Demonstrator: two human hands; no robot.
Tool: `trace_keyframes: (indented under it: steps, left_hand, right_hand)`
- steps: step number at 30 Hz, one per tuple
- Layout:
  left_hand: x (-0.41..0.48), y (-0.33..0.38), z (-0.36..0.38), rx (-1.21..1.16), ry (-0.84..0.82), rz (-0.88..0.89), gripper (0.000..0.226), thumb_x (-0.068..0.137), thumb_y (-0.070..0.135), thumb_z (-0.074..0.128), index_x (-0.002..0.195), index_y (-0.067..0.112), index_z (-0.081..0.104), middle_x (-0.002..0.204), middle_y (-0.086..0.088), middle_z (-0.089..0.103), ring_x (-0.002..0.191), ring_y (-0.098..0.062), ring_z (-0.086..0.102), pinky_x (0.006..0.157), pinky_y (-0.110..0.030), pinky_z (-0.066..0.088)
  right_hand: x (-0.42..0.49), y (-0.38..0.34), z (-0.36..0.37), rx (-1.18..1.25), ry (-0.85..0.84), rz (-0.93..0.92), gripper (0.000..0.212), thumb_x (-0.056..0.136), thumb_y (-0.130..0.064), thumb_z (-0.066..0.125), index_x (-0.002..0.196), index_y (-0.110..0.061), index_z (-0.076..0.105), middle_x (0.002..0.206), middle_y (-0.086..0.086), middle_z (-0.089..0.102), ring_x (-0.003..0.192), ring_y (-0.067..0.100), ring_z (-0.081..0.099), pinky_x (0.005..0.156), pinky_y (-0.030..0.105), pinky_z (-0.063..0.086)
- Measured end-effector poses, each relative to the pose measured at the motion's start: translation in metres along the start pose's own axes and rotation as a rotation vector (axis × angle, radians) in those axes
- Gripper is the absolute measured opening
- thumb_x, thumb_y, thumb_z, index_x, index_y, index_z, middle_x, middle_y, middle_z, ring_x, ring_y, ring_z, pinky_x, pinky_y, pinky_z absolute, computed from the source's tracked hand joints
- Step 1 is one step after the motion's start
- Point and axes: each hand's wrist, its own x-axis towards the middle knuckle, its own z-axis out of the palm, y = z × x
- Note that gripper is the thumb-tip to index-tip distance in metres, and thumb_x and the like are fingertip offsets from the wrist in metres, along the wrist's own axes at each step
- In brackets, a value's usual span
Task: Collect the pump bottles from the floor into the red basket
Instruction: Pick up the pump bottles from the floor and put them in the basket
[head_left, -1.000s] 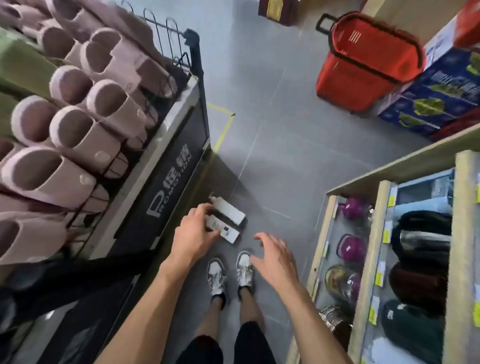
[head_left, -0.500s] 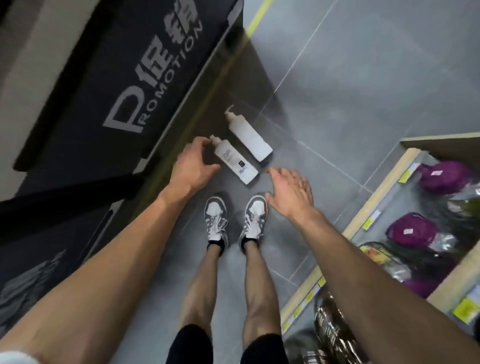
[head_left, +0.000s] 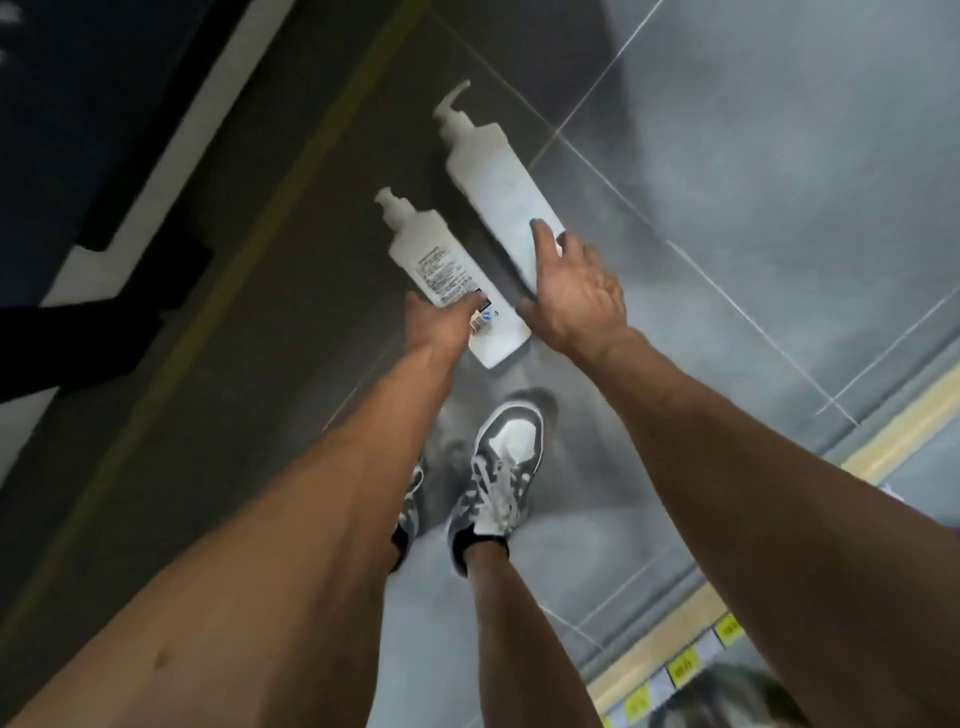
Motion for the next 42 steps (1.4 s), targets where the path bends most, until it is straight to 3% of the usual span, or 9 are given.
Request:
trace_keyframes:
  steps: [3,6,10,16,19,23,29,34,42]
  left_hand:
    - [0.030,-0.010,0.033,-0.155,0.025,-0.031,0.062,0.079,0.020,0.085,0.130,0.010,0.052,0.118,-0.007,0.068,0.094,-0.021,0.070,0.067,-0.022,0.056]
    - [0.064,-0.009,0.050,-0.301,0.090,-0.095,0.078,0.064,0.032,0.091,0.124,0.015,0.046,0.116,-0.013,0.066,0.088,-0.029,0.072,0.073,-0.046,0.064]
    - [0.097,0.001,0.056,-0.337,0.192,-0.152,0.090,0.040,0.041,0.086,0.114,0.018,0.041,0.109,-0.012,0.065,0.078,-0.030,0.072,0.069,-0.049,0.063]
    - [0.088,-0.004,0.032,-0.322,0.144,-0.005,0.051,0.071,0.015,0.086,0.113,0.011,0.057,0.108,-0.009,0.072,0.078,-0.018,0.070,0.066,-0.030,0.060]
    - [0.067,-0.001,-0.003,-0.290,0.003,0.057,0.048,0.070,0.004,0.084,0.114,0.010,0.064,0.106,-0.010,0.076,0.087,-0.021,0.074,0.076,-0.039,0.063]
    - [-0.012,0.022,-0.062,-0.108,-0.153,0.079,0.057,0.054,0.018,0.084,0.108,0.020,0.066,0.100,-0.005,0.077,0.089,-0.027,0.076,0.077,-0.051,0.063]
    - [-0.188,0.068,-0.156,-0.009,-0.178,0.179,0.051,0.074,-0.007,0.082,0.111,0.020,0.062,0.103,0.000,0.072,0.086,-0.013,0.071,0.067,-0.028,0.055]
    - [-0.332,0.115,-0.235,0.100,-0.193,0.238,0.083,0.051,0.037,0.086,0.124,0.043,0.047,0.109,0.014,0.068,0.099,-0.012,0.067,0.084,-0.042,0.058]
    - [-0.509,0.191,-0.335,0.149,-0.206,0.517,0.080,0.055,0.044,0.081,0.124,0.043,0.040,0.110,0.023,0.060,0.103,-0.004,0.059,0.085,-0.035,0.049]
  right_hand:
    - [0.036,-0.001,0.020,-0.034,0.029,-0.038,0.091,0.091,-0.036,0.067,0.160,-0.023,0.008,0.155,0.018,0.030,0.135,0.040,0.039,0.104,0.053,0.040]
    - [0.067,-0.005,0.030,0.001,0.057,0.003,0.101,0.090,-0.041,0.068,0.161,-0.018,0.001,0.155,0.019,0.031,0.136,0.039,0.038,0.106,0.054,0.039]
    - [0.100,-0.013,0.039,0.215,0.090,0.154,0.098,0.082,-0.038,0.074,0.157,-0.017,0.014,0.145,0.014,0.042,0.132,0.037,0.042,0.104,0.053,0.038]
    - [0.087,-0.019,0.031,0.367,0.165,0.245,0.073,0.074,-0.043,0.076,0.133,-0.018,0.042,0.127,0.008,0.054,0.114,0.036,0.057,0.090,0.044,0.043]
    - [0.048,-0.025,0.009,0.453,0.165,0.302,0.076,0.068,-0.046,0.080,0.132,-0.024,0.045,0.128,0.002,0.056,0.112,0.033,0.059,0.086,0.039,0.045]
    - [-0.039,-0.038,-0.033,0.670,0.091,0.401,0.076,0.060,-0.049,0.080,0.125,-0.035,0.044,0.119,-0.007,0.061,0.102,0.026,0.063,0.083,0.038,0.052]
    - [-0.198,-0.086,-0.139,0.842,0.061,0.520,0.066,0.061,-0.046,0.077,0.115,-0.037,0.040,0.112,-0.010,0.062,0.105,0.022,0.063,0.079,0.031,0.047]
    - [-0.312,-0.131,-0.254,0.868,0.116,0.514,0.069,0.056,-0.052,0.069,0.116,-0.039,0.038,0.112,-0.012,0.058,0.107,0.021,0.062,0.077,0.032,0.044]
    - [-0.453,-0.195,-0.400,0.876,0.361,0.417,0.077,0.048,-0.060,0.067,0.118,-0.039,0.040,0.113,-0.011,0.061,0.101,0.023,0.064,0.082,0.038,0.053]
